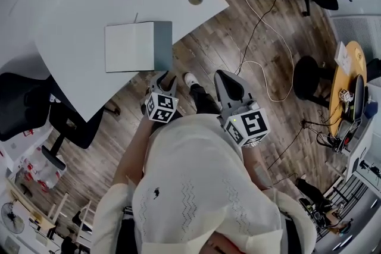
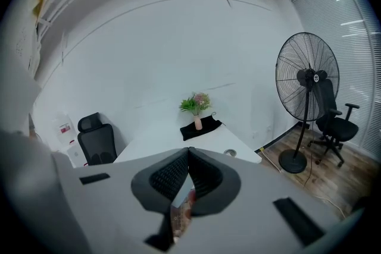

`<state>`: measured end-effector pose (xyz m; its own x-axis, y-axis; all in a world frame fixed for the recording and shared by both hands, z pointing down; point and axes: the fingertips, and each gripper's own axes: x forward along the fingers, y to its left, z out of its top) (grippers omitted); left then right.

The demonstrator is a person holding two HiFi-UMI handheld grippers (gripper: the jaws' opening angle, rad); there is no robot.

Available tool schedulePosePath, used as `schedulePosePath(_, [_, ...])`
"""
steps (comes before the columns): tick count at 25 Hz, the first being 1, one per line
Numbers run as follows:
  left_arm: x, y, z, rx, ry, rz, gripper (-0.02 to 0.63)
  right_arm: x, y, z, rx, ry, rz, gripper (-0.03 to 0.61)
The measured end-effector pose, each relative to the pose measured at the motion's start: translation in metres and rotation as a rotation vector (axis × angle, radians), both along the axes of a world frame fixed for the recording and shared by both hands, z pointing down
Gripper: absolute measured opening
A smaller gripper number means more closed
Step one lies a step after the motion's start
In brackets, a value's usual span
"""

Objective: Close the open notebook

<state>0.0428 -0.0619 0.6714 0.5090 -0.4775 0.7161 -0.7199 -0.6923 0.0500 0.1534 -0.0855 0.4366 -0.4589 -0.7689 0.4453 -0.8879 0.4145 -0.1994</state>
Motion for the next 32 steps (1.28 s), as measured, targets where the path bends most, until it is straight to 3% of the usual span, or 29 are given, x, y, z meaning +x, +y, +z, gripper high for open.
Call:
schedulePosePath(10, [-0.005,-0.007,0.035,0.073,-0.3,0.047,0.15,0.009,-0.004,0.003,-0.008,0.006,-0.015,0.002])
schedulePosePath(18, [-0.002,-0.015,0.056,0.2,-0.559,0.183,0.164,0.015,-0.004,0.008,-0.021,0.013,-0.012,0.002])
schedulePosePath(22, [0.002,-0.019,0.063,0.211,-0.602,0.187,0.164,0.019,-0.002,0.011,-0.028,0.02,-0.011,0.002])
schedulePosePath(27, [-0.001,-0.021,0.071,0.158,-0.59,0.142,0.154,0.021,0.001,0.013,-0.036,0.02,-0.004,0.002])
schedulePosePath(32, [-0.001,-0.021,0.07,0.165,-0.578,0.141,0.12,0.019,0.004,0.014,-0.044,0.02,0.004,0.002])
